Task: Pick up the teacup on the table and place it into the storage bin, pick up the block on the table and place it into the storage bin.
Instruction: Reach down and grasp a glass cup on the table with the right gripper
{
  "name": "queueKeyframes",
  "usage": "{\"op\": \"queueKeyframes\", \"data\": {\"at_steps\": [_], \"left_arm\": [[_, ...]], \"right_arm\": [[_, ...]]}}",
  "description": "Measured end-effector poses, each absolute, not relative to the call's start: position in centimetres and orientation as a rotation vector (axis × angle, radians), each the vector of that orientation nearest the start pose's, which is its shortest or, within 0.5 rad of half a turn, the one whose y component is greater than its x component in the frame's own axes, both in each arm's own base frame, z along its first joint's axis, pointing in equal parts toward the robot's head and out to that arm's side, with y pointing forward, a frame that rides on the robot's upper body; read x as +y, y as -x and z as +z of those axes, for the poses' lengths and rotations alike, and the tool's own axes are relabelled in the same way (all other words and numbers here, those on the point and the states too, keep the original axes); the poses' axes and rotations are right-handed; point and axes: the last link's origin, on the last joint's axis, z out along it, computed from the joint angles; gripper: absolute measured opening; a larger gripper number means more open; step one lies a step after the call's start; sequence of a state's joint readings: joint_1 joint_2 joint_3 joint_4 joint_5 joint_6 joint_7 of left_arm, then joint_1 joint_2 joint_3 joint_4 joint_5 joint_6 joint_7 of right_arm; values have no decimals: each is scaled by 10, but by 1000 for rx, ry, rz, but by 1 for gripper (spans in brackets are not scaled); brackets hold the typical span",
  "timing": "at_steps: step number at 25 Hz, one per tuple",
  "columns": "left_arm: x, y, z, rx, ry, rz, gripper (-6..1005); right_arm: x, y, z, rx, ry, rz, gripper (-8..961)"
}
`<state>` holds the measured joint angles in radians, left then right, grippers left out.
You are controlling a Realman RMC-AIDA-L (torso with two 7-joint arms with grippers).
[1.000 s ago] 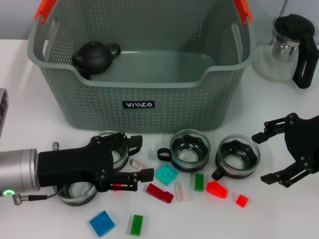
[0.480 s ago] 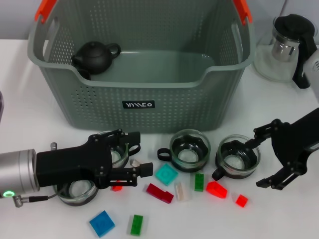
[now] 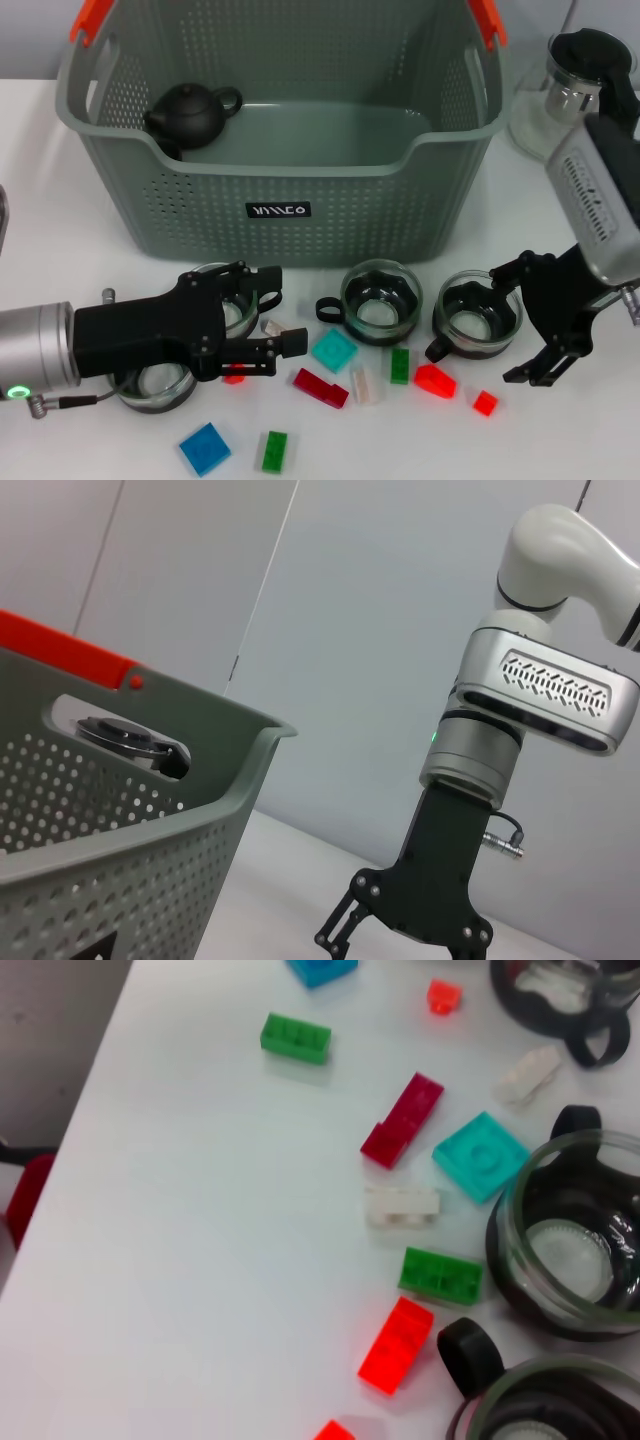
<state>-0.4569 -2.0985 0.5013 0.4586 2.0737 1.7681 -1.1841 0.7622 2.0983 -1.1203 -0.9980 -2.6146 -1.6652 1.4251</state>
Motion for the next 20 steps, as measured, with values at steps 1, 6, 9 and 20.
{"op": "queueKeyframes", "data": {"at_steps": [1,6,9,20], "left_arm": [[268,277,-22,-679,2742,-1019,945],[268,278,-23,-684,2737,-1011,945],[267,278,-24,-688,2737,-1015,945],[264,281,-25,-701,2729,-1016,946]], "right_arm": [[358,-201,-16,-277,3141,-593,940],[359,-200,-27,-312,3126,-668,940],[359,-198,-32,-326,3129,-703,941],[360,-199,-39,-334,3101,-801,942]]}}
